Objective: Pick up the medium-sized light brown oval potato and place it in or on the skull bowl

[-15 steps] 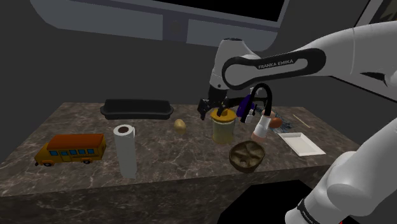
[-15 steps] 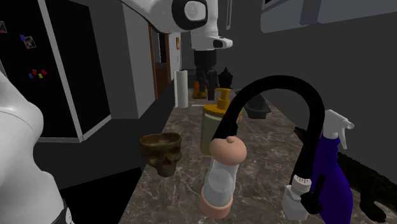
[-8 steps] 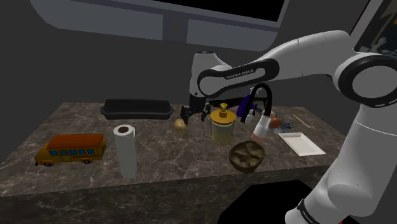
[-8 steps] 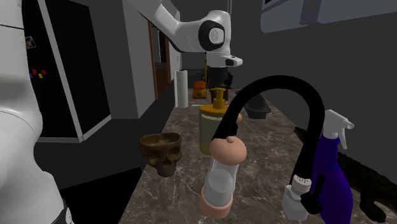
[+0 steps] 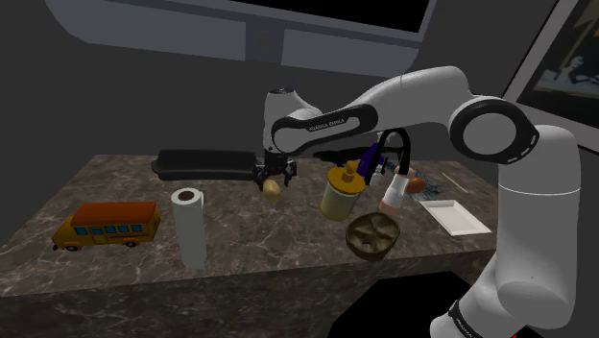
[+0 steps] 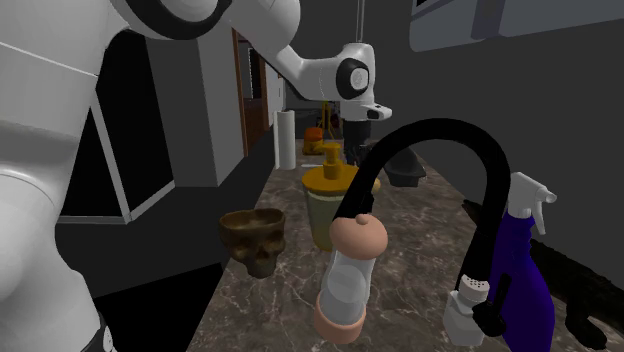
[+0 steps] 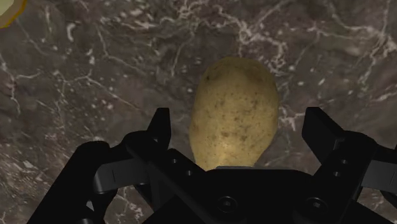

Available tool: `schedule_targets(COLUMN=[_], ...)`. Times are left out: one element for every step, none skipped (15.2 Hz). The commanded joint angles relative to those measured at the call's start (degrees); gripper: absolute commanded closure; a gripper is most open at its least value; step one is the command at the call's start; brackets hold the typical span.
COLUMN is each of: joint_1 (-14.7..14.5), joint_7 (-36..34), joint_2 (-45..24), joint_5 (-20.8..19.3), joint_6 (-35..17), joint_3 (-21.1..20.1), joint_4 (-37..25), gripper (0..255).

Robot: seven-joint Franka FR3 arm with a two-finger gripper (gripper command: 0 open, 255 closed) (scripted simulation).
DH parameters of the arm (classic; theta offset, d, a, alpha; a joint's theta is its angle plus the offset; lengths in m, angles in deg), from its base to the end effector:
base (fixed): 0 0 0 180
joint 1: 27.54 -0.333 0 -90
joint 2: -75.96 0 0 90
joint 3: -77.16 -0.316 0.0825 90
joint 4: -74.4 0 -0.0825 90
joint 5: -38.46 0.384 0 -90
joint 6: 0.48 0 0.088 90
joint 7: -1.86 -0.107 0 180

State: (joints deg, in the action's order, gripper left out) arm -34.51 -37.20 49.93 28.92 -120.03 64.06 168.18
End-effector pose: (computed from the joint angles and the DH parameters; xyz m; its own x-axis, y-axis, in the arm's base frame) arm 0.6422 0.2067 0.3606 0.9626 -0.2686 0.0351 -0.2697 -0.9625 0.0306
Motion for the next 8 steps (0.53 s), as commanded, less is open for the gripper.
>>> schedule_targets(joint_1=[-0.14, -0.15, -0.16, -0.18, -0.20, -0.20, -0.20, -0.20], joint_7=[-0.26, -0.33, -0.40, -0.47, -0.58, -0.58, -0.58, -0.58], joint_2=[-1.24, -1.57, -1.90, -2.27, -2.85, -2.84, -2.84, -2.85], joint_5=[-0.35, -0.46, -0.57, -0.68, -0.87, -0.86, -0.87, -0.87], joint_6=[-1.02, -1.63, -2.24, -2.83, -3.77, -3.77, -3.77, -3.77], joint_3=[0.20, 0.26, 0.32, 0.39, 0.49, 0.49, 0.49, 0.49], joint_4=[-0.21, 0.07, 0.37, 0.60, 0.97, 0.99, 0.98, 0.97], gripper=[0, 0, 0, 0, 0, 0, 0, 0])
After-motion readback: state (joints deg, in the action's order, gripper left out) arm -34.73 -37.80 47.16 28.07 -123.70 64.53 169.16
